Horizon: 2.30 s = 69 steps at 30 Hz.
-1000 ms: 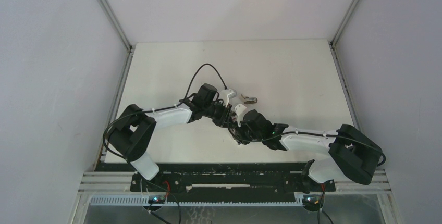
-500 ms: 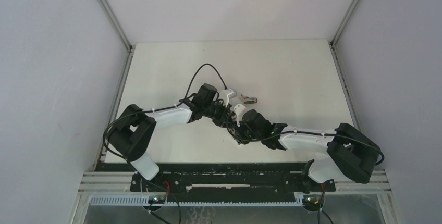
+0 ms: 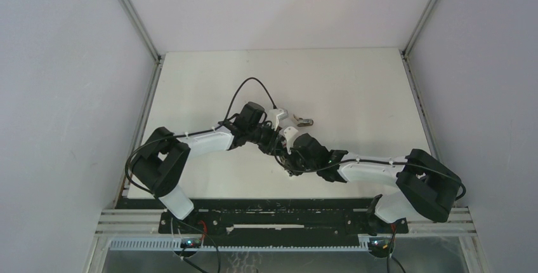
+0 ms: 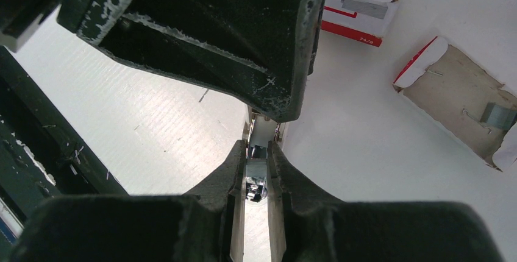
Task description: Load the staples into the stapler
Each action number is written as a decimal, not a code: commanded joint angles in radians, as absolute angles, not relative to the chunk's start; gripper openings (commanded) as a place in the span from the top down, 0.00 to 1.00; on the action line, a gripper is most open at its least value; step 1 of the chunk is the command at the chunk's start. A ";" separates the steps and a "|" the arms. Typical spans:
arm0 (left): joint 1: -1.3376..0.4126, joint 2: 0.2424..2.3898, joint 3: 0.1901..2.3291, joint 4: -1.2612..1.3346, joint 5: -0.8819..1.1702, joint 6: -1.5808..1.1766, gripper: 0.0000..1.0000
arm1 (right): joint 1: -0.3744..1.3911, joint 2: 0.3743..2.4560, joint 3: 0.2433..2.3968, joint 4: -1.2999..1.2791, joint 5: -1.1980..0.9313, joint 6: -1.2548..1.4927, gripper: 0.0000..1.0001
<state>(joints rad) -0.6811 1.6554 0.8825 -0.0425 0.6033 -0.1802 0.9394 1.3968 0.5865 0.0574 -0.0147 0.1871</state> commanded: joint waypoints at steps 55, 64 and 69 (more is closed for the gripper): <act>-0.690 1.629 0.886 -0.023 0.584 -0.211 1.00 | 1.028 1.347 0.683 -0.132 0.135 0.295 0.58; -0.690 1.632 0.885 -0.023 0.585 -0.210 1.00 | 1.000 1.259 0.700 -0.175 0.148 0.349 0.54; -0.689 1.627 0.886 -0.023 0.589 -0.226 0.97 | 0.983 1.255 0.683 -0.175 0.166 0.364 0.57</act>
